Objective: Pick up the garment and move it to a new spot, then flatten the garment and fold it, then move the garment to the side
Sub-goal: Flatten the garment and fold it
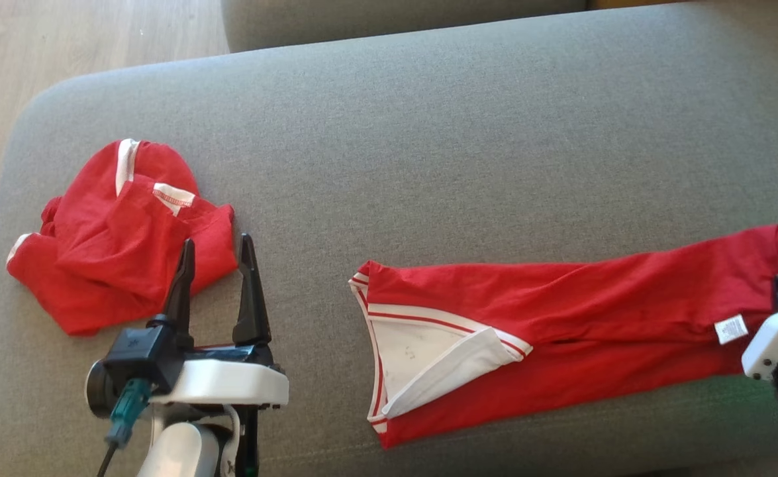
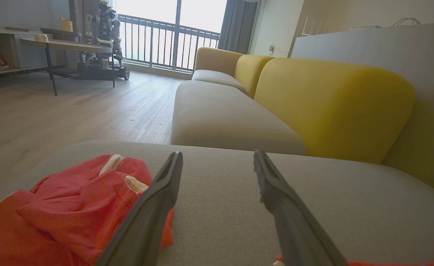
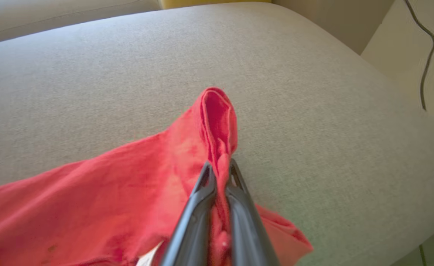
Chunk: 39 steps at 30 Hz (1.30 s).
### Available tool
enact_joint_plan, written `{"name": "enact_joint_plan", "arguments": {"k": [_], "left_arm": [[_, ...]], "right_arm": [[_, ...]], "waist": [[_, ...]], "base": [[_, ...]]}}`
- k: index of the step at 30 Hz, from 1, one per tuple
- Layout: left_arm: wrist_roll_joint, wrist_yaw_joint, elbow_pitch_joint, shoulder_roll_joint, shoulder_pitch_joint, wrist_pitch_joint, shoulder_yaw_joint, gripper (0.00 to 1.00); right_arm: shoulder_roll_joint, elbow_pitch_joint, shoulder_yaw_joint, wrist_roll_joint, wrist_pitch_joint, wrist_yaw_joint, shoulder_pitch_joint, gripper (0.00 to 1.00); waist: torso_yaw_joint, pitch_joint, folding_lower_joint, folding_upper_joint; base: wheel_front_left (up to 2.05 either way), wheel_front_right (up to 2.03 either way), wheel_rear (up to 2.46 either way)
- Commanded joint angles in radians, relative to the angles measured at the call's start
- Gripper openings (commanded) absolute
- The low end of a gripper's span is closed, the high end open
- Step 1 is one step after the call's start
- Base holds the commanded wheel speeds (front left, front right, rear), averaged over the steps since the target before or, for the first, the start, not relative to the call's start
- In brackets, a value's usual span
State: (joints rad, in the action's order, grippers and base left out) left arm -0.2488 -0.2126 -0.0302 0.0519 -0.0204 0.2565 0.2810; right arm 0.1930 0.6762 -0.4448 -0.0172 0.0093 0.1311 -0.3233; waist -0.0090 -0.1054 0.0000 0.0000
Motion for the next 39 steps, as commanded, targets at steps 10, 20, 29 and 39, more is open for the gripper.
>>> {"name": "enact_joint_plan", "arguments": {"k": [10, 20, 29, 39], "left_arm": [[-0.022, -0.019, -0.037, -0.002, 0.008, 0.005, -0.024, 1.0], [-0.037, -0.029, -0.038, -0.002, 0.032, 0.005, -0.007, 1.0], [-0.03, -0.022, -0.034, -0.002, 0.034, 0.005, 0.0, 1.0], [-0.028, -0.013, -0.024, -0.002, 0.034, 0.005, 0.012, 1.0]], "right_arm": [[0.021, -0.272, 0.152, -0.168, 0.204, 0.0, 0.064, 0.0], [-0.097, -0.567, 0.265, -0.363, 0.482, 0.0, 0.145, 0.0], [-0.142, -0.704, 0.392, -0.557, 0.547, 0.0, 0.215, 0.0], [-0.143, -0.648, 0.595, -0.806, 0.411, 0.0, 0.245, 0.0]], "waist": [[-0.035, 0.047, 0.0, 0.0], [-0.071, 0.08, 0.0, 0.0], [-0.065, 0.077, 0.0, 0.0], [-0.037, 0.064, 0.0, 0.0]], "base": [[0.0, 0.0, 0.0], [0.0, 0.0, 0.0], [0.0, 0.0, 0.0], [0.0, 0.0, 0.0]]}}
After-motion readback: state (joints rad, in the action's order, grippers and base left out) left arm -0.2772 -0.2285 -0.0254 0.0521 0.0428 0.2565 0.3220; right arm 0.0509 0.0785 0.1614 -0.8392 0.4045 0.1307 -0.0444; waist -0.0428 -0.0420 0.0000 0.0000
